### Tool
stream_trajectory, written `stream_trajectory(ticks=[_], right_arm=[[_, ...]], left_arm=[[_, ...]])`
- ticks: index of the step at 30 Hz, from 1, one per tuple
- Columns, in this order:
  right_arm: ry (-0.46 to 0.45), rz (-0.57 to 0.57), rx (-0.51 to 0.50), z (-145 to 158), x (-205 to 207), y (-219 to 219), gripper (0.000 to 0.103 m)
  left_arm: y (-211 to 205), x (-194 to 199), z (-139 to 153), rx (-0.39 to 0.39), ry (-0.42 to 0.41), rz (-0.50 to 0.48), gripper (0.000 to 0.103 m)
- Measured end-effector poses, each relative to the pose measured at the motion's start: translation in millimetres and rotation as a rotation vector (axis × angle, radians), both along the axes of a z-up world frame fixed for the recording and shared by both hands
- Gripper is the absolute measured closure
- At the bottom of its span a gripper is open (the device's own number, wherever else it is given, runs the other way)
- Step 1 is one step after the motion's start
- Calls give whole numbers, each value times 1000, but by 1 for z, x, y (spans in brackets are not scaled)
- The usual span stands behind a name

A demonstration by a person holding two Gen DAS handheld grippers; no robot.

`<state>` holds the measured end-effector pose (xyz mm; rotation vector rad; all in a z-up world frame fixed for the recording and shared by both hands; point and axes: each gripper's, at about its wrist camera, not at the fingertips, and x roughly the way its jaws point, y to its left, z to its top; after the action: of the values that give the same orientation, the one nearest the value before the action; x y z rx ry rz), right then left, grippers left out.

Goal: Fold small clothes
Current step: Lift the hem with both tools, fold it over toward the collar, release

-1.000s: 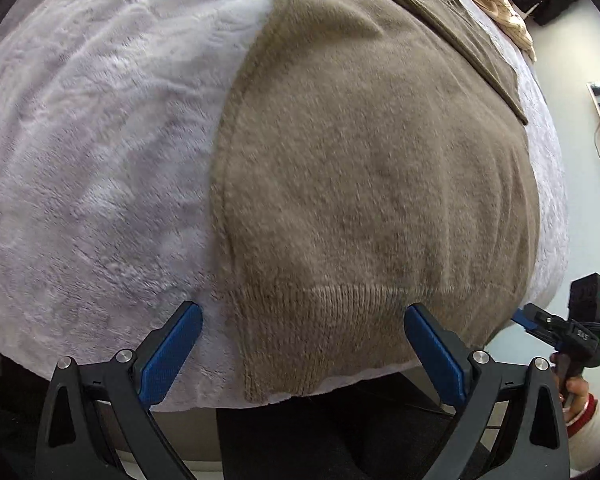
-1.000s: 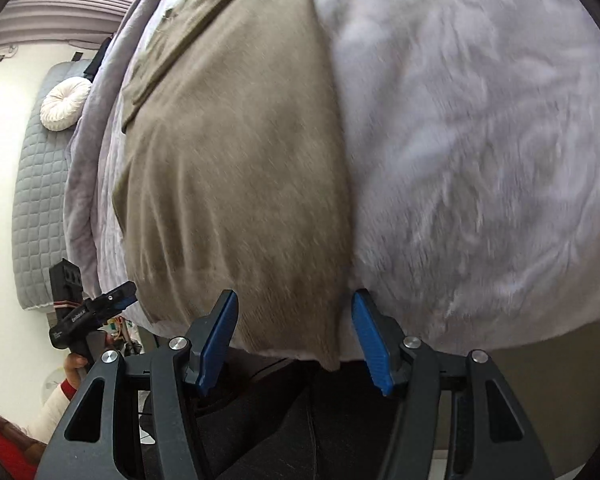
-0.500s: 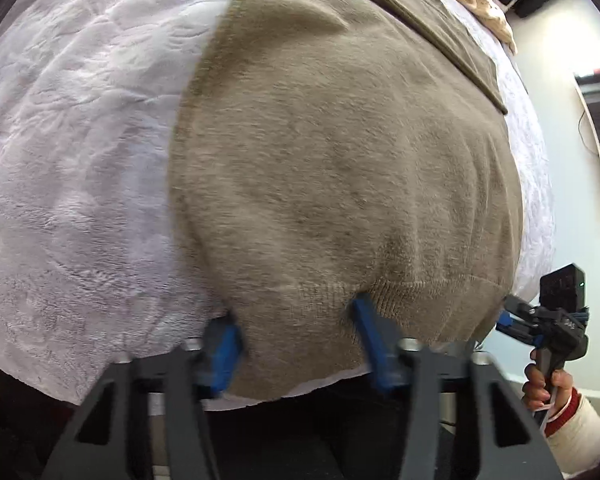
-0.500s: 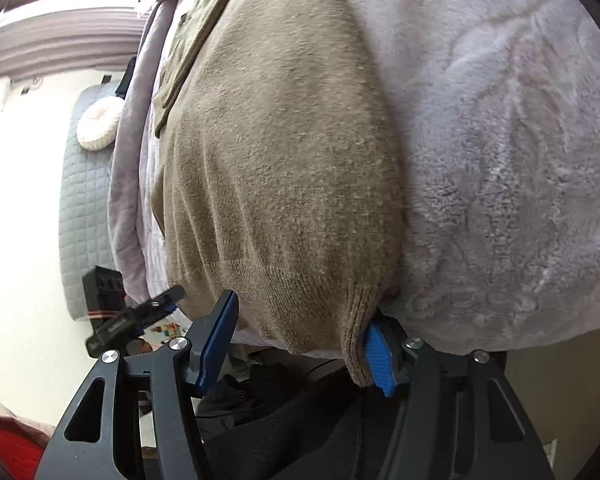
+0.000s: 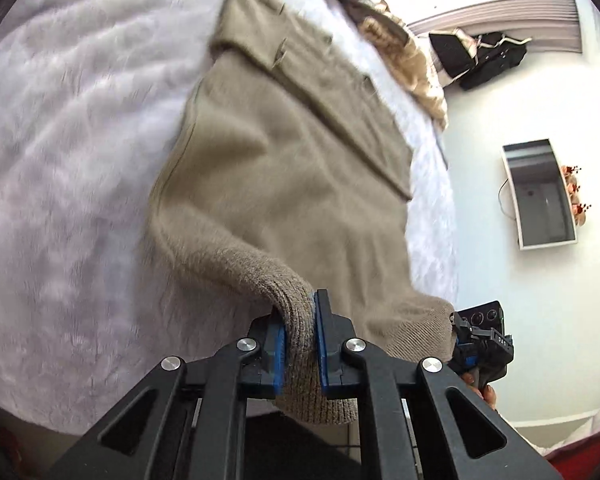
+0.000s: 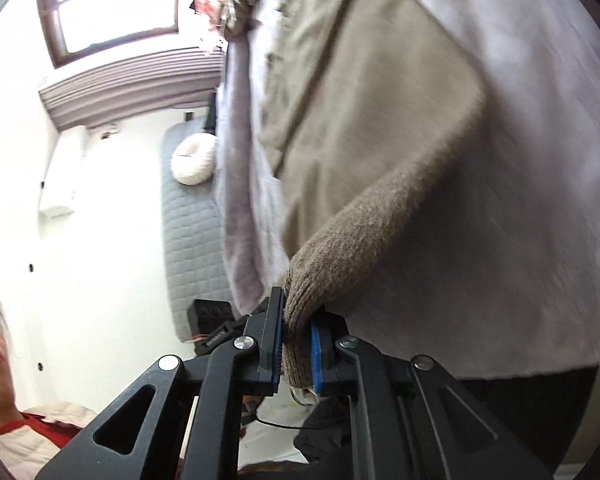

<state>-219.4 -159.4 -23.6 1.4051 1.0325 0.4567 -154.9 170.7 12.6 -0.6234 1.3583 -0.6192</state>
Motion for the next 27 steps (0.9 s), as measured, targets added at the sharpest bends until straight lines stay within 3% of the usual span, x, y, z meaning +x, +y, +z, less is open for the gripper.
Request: stream_trajectory(ticks=[9,16,21,27], right_arm=[[-176,-32,17,43,97,-23,92],[-234,-43,-15,59,181,-59,92],[-231,-37,-51,53,227,-86,93],[-153,-63,-81,13,283,-114,94]], left_arm=[[18,75,46,-19,-159,44,89],[-15,157,63,2,-269,70,89],[-39,214,53,66,-305,98,89],[-69,263,1,202,-252,100,89]])
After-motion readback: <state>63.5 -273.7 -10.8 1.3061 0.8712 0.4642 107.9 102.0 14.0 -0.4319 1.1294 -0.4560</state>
